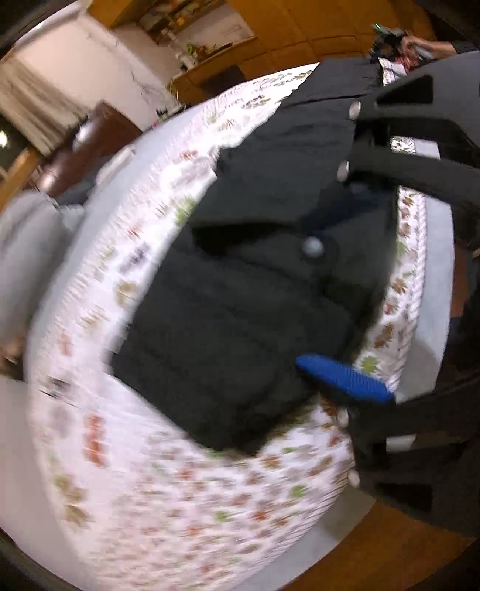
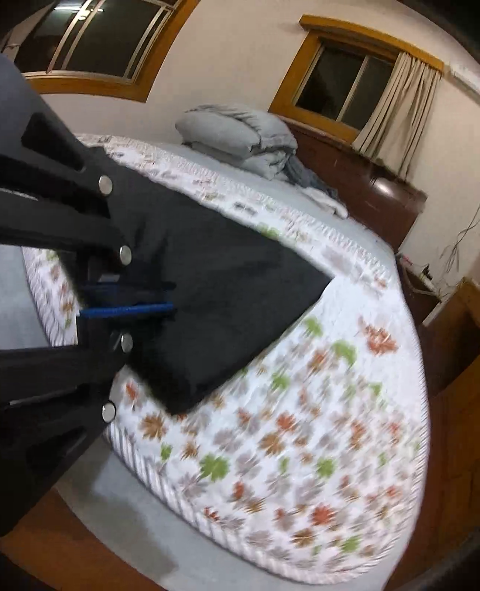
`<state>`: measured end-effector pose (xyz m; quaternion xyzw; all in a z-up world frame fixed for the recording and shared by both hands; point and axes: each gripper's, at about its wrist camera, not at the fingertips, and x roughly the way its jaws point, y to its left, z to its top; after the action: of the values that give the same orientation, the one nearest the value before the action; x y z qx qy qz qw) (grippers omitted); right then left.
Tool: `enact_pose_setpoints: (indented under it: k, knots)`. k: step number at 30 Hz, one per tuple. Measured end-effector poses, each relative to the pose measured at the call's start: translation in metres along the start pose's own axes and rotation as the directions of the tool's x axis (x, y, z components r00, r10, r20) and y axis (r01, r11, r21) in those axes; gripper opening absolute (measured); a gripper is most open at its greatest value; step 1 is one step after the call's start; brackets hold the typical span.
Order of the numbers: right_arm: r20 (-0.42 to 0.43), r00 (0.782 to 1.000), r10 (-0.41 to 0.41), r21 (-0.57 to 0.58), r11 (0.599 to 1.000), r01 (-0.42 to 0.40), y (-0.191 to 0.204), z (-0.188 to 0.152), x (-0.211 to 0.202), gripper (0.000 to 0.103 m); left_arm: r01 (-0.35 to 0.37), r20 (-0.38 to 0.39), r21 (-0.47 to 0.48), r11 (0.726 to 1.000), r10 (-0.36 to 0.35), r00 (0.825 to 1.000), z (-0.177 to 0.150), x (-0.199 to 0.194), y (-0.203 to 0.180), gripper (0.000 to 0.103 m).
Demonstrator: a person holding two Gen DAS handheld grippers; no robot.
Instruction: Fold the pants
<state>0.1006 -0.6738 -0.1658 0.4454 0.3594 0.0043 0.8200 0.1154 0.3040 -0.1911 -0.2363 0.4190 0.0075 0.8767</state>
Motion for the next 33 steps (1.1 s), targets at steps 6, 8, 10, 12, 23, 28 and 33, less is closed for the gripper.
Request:
enact_pose_setpoints:
  k: [6, 8, 10, 12, 23, 28, 33]
  knots:
    - [0.044, 0.998, 0.044, -0.025, 0.999, -0.043, 0.04, 0.036, 0.01, 0.02, -0.067, 0.117, 0.002, 0.998, 0.066, 0.991, 0.034, -0.014, -0.002, 0.091]
    - [0.027, 0.999, 0.024, -0.046, 0.999, -0.023, 0.052, 0.049, 0.027, 0.038, -0.072, 0.07, -0.042, 0.996, 0.075, 0.995, 0.046, 0.001, 0.01, 0.091]
    - [0.014, 1.0, 0.004, -0.051, 0.999, -0.003, 0.06, 0.065, 0.047, 0.04, -0.095, 0.022, -0.068, 0.993, 0.097, 0.995, 0.051, 0.015, 0.019, 0.091]
    - [-0.014, 1.0, -0.009, -0.022, 1.0, 0.008, 0.06, 0.081, 0.067, 0.04, -0.142, -0.021, -0.067, 0.988, 0.141, 0.99, 0.05, 0.029, 0.027, 0.091]
    - [-0.003, 1.0, 0.022, 0.023, 1.0, -0.022, 0.012, 0.084, 0.017, 0.051, -0.198, -0.06, -0.023, 0.98, 0.196, 0.979, 0.05, 0.046, 0.03, 0.094]
    - [0.042, 0.996, 0.075, 0.125, 0.989, -0.079, -0.036, 0.026, -0.033, 0.055, -0.2, -0.016, -0.043, 0.979, 0.199, 0.98, 0.047, 0.043, 0.03, 0.095]
    - [0.09, 0.985, 0.15, 0.218, 0.962, -0.166, -0.064, -0.003, -0.036, 0.057, -0.212, -0.004, -0.067, 0.975, 0.212, 0.977, 0.045, 0.037, 0.027, 0.095]
